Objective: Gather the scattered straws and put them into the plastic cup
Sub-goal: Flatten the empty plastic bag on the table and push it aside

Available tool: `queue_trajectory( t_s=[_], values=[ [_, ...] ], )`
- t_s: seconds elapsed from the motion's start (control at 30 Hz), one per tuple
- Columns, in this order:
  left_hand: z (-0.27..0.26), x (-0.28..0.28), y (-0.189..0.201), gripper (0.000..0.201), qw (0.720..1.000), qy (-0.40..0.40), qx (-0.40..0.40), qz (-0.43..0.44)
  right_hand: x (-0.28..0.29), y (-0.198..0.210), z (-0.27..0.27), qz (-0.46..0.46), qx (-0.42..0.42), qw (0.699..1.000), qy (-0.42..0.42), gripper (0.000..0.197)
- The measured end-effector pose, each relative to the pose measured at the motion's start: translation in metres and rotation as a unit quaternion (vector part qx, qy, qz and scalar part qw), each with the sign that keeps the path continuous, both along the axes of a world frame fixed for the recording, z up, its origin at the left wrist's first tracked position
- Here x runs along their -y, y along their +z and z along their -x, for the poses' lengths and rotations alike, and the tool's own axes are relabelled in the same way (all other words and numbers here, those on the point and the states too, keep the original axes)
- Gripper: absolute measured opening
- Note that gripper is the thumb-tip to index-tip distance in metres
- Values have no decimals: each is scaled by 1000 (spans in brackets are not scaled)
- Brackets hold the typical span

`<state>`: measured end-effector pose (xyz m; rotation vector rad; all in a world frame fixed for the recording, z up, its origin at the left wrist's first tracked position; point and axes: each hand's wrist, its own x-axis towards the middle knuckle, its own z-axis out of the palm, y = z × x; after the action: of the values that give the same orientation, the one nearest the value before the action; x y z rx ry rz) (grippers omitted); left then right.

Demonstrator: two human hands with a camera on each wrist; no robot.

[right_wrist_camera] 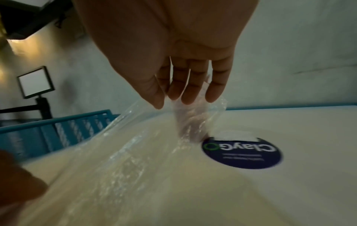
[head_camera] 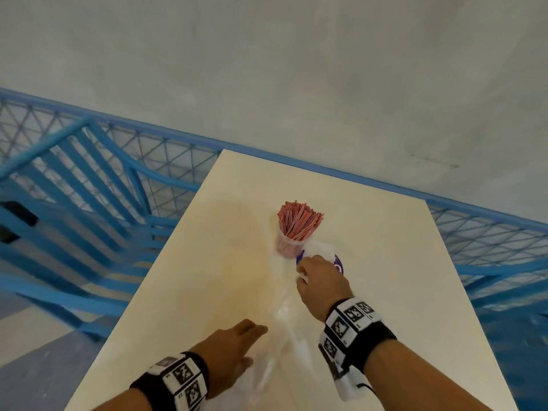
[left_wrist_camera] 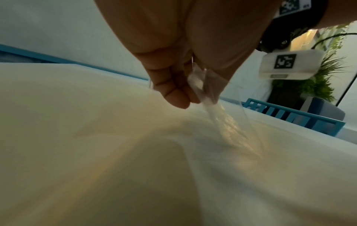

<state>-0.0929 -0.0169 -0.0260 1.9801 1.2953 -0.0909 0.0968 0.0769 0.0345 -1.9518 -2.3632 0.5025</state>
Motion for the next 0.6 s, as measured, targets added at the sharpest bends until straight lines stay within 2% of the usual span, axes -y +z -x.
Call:
queue_trajectory(
  t_s=[0.17, 0.37, 0.43, 0.5, 0.6],
  values=[
    [32, 13, -8, 60, 998, 33, -39, 27, -11, -20, 61, 38, 9, 995, 93, 37],
    [62, 13, -15, 57, 992, 85, -89, -22, -12, -51, 89, 157, -23, 974, 161, 81],
    [66, 10, -16, 55, 987, 98, -116, -54, -8, -56, 90, 148, 12, 975, 166, 81],
    [70, 6, -17, 50, 977, 94, -161, -106, -3, -59, 89, 141, 62, 972, 175, 72],
    [72, -1, -19, 48, 964, 55, -202, -166, 4, -66, 86, 153, 122, 958, 211, 63]
  ],
)
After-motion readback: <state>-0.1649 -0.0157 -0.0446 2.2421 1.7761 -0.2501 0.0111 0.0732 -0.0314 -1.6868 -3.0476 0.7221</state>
